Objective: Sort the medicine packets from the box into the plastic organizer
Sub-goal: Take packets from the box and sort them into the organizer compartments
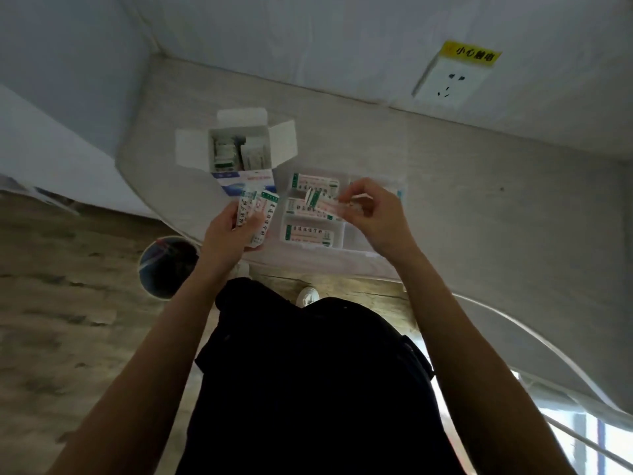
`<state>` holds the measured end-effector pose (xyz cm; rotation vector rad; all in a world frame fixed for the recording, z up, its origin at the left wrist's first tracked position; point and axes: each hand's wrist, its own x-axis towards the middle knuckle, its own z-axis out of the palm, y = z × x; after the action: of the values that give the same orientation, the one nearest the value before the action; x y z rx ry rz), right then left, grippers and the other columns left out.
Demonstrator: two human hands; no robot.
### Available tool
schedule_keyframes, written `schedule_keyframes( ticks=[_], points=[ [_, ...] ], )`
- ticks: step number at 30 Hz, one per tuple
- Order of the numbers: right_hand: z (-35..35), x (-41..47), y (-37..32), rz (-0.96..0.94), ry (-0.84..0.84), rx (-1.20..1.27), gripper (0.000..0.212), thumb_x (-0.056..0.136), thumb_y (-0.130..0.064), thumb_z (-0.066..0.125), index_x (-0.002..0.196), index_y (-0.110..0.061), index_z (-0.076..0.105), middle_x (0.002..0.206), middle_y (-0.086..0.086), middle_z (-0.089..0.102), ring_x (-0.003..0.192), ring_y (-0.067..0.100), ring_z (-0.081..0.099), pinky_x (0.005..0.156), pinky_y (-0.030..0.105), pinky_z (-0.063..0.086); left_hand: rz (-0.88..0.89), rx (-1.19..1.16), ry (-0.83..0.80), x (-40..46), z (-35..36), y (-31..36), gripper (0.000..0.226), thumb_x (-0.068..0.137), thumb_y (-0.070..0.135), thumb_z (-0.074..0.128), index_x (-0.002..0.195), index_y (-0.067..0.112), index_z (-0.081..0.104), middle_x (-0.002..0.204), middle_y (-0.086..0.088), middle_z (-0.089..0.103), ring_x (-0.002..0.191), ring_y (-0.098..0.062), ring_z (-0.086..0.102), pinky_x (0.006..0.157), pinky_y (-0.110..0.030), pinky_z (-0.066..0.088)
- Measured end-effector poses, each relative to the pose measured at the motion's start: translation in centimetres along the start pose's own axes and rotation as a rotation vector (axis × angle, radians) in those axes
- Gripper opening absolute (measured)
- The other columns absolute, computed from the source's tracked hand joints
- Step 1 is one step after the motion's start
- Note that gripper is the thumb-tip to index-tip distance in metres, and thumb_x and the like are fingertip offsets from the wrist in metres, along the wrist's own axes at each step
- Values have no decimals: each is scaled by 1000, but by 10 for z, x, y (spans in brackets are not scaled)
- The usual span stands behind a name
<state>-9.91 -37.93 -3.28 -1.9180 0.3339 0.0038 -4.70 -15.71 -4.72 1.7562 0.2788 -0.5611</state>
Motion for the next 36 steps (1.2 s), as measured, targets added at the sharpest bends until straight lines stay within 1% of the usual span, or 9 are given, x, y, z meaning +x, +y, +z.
schedule_keyframes(
  ticks=[4, 8, 13, 17, 20, 22, 24, 28, 36],
  points=[
    [24, -2, 12, -149, -34, -356, 13, 79, -7, 69, 89, -13, 65, 96, 3, 63, 90, 19, 60, 79, 27, 48, 22, -27, 9, -6, -3, -8, 10, 93, 18, 55, 103, 21, 56, 88, 3, 64, 76, -11, 63, 57, -19, 55],
    [42, -9, 16, -205, 44, -393, 11, 77, -1, 69, 86, -8, 69, 90, 7, 68, 77, 13, 62, 70, 2, 40, 28, -48, -21, -11, 0, -8, 10, 93, 20, 55, 99, 27, 58, 91, 4, 66, 81, -11, 64, 60, -20, 55],
    [54, -9, 22, -243, -5, -623, 7, 85, -8, 63, 89, -10, 68, 93, 5, 66, 74, 23, 65, 63, 31, 51, 5, -64, -45, -15, 5, -6, 16, 93, 21, 55, 108, 24, 57, 97, 6, 66, 86, -10, 64, 59, -18, 54],
    [60, -9, 22, -363, 6, -922, 20, 64, -9, 82, 74, -17, 67, 69, -2, 65, 51, 19, 61, 44, 19, 36, 12, -89, -55, -16, 7, -2, 12, 92, 22, 57, 101, 29, 58, 94, 10, 65, 84, -8, 64, 58, -17, 53],
    [63, -8, 20, -489, 18, -1034, 28, 50, -9, 87, 68, -18, 68, 59, -5, 64, 47, 15, 61, 40, 17, 39, 29, -81, -64, -18, 8, 2, 12, 90, 22, 60, 101, 28, 58, 94, 10, 65, 83, -6, 63, 61, -19, 55],
    [62, -9, 20, -529, 66, -1035, 24, 54, -10, 86, 70, -17, 69, 60, -4, 66, 48, 16, 62, 40, 18, 41, 42, -55, -61, -18, 10, 4, 16, 89, 22, 61, 104, 25, 59, 94, 10, 65, 83, -5, 63, 62, -20, 56],
    [61, -11, 14, -414, 131, -817, 8, 74, -16, 76, 80, -17, 71, 67, -3, 68, 53, 14, 63, 46, 22, 44, 57, -33, -64, -18, 12, 5, 17, 88, 22, 62, 105, 24, 59, 93, 10, 66, 81, -4, 64, 61, -19, 55],
    [54, -14, -18, 197, 47, 173, 16, 91, -27, 58, 95, -14, 67, 74, -2, 68, 54, 9, 63, 49, 23, 50, 92, 11, -105, -18, 20, 6, 15, 88, 21, 63, 102, 22, 58, 91, 6, 66, 77, -7, 64, 61, -20, 55],
    [48, -15, -19, 318, 131, 359, 16, 85, -10, 67, 96, 1, 66, 67, 4, 60, 41, -1, 51, 40, 13, 39, 98, 35, -213, -20, 31, 15, 15, 91, 20, 57, 106, 23, 58, 88, 11, 66, 72, 1, 65, 64, -20, 56]
  ],
)
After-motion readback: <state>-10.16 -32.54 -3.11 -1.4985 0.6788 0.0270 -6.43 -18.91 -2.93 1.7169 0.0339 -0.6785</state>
